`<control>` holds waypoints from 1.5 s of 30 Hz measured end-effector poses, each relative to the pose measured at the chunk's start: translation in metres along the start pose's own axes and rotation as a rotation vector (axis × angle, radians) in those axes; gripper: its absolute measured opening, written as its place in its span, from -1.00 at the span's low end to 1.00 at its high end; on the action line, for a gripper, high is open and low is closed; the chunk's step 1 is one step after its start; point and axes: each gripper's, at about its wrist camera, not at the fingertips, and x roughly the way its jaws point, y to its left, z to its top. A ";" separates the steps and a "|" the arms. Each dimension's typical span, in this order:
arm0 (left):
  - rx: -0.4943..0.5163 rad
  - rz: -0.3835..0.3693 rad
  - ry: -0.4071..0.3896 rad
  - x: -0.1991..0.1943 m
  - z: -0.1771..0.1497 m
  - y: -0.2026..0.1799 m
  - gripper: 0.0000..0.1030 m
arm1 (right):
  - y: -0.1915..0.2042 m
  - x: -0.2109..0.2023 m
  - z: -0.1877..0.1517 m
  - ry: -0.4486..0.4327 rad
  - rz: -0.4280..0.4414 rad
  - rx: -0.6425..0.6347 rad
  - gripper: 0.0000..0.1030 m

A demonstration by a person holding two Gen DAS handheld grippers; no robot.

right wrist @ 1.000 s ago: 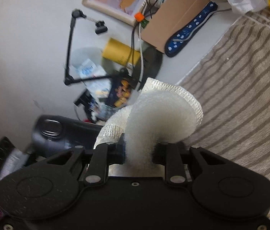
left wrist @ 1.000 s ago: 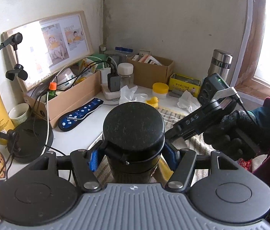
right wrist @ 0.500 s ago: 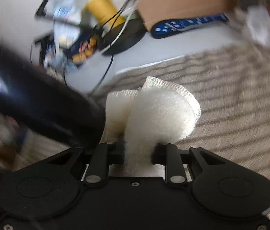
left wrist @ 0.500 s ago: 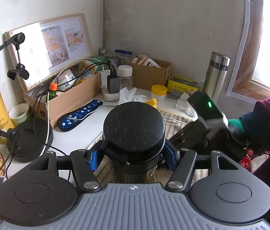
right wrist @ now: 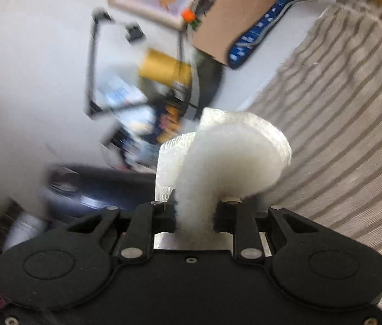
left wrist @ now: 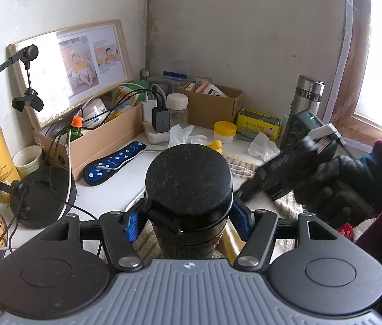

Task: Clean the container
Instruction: 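Rub the cloth over the bottle lid with the right gripper, then wipe the cloth down the black bottle's side with the right gripper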

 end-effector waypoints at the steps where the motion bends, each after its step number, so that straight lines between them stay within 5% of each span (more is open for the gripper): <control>1: -0.003 0.000 -0.001 0.000 0.000 0.001 0.23 | 0.002 -0.002 -0.001 -0.016 0.043 0.027 -0.59; 6: 0.000 0.000 0.005 0.000 0.001 0.002 0.24 | 0.018 -0.008 0.001 -0.048 0.163 0.069 -0.59; 19: 0.011 0.002 0.010 -0.001 0.001 0.002 0.24 | 0.033 -0.014 -0.002 -0.116 0.238 0.083 -0.59; 24: 0.115 -0.023 0.023 0.003 0.005 -0.010 0.24 | 0.056 -0.022 0.008 -0.133 0.312 0.016 -0.59; 33: 0.234 -0.063 0.040 0.007 0.007 -0.022 0.24 | 0.091 -0.014 0.020 0.014 0.040 -0.296 -0.59; 45: 0.243 -0.051 0.043 0.011 0.010 -0.029 0.24 | 0.071 -0.008 0.024 0.020 -0.106 -0.292 -0.58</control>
